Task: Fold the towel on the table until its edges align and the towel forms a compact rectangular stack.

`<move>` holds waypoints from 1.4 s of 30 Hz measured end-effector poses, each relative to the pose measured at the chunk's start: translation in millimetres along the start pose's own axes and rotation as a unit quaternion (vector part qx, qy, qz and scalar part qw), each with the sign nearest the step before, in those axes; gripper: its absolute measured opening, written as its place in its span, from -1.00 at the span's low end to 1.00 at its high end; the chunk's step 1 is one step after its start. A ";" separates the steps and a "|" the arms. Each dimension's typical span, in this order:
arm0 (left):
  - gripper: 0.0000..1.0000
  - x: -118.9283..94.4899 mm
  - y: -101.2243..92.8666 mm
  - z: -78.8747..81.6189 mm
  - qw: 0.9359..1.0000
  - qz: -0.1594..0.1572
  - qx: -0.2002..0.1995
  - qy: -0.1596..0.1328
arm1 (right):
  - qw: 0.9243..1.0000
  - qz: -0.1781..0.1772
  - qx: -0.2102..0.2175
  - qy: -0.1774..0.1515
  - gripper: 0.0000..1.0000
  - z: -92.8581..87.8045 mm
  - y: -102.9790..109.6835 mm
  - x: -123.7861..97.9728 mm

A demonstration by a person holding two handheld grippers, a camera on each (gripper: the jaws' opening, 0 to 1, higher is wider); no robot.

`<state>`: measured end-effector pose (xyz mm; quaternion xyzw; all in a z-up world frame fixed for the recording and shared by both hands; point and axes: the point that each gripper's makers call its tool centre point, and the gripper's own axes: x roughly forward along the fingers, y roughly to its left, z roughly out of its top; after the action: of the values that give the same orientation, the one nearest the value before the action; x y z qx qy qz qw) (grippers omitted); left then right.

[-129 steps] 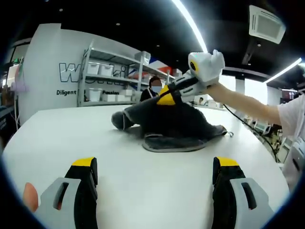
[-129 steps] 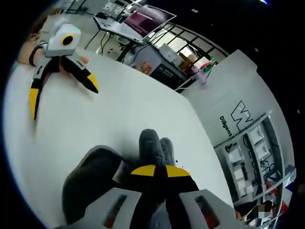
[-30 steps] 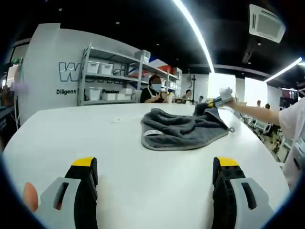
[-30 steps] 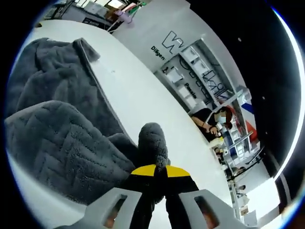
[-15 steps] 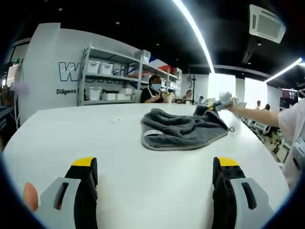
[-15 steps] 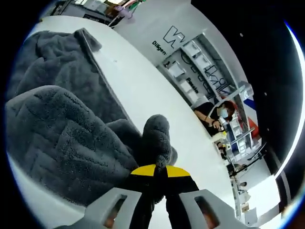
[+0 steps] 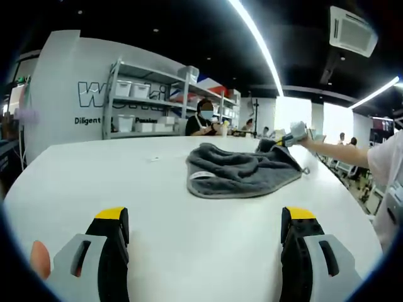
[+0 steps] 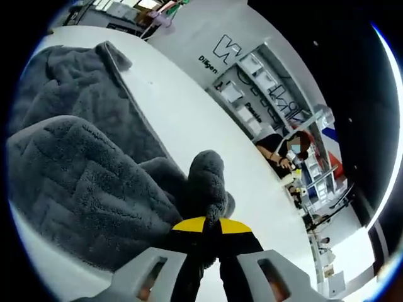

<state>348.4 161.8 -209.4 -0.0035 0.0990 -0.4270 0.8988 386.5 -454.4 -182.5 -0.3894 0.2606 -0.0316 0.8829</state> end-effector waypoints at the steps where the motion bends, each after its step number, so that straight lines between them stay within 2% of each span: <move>1: 0.99 0.0 0.3 0.2 1.000 0.000 0.000 0.000 | 1.000 -0.001 0.002 0.000 -0.97 -0.3 -0.9 0.3; 13: 0.99 0.1 2.5 1.0 1.000 0.000 0.000 0.000 | 1.000 0.003 0.011 -0.001 -0.96 -2.6 -2.9 0.2; 27: 0.99 -0.1 -2.1 -0.9 1.000 0.001 0.000 0.001 | 1.000 0.005 0.017 0.005 -0.94 -13.6 0.2 2.7; 42: 0.99 0.1 -0.9 -0.4 1.000 0.000 -0.001 0.001 | 0.998 0.016 0.060 0.000 -0.93 -26.0 -0.1 7.4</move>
<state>347.7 161.2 -209.7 -0.0037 0.0998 -0.4265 0.8989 380.3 -473.8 -200.2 -0.3316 0.2643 -0.0325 0.9051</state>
